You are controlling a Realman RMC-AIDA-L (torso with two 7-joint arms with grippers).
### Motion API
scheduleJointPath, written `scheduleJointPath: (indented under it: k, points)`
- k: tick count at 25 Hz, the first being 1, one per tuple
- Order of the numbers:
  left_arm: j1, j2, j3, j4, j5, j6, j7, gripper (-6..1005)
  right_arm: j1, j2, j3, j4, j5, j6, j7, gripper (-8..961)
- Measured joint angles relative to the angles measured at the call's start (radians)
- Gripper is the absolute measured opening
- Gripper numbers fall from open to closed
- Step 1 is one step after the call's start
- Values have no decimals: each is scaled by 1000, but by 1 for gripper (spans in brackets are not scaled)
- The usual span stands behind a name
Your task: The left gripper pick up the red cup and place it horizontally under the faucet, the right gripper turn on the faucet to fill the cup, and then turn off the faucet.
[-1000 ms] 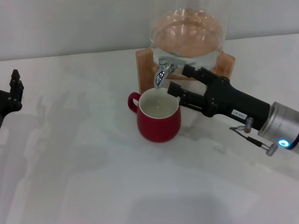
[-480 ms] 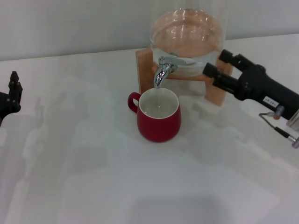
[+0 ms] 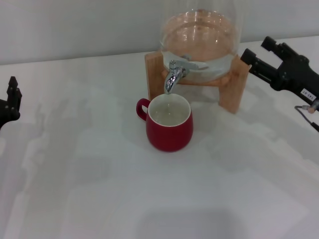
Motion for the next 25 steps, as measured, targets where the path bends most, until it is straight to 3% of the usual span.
scheduleJointPath:
  k: [14,25]
  points:
    - [1,3,-5,1,-76,4,1,491,7,35,228,-2,6,89,-157,868]
    - [-8,8,-13,-10,-218,11,0,491,36,41,387,-2,13,179,-249,868]
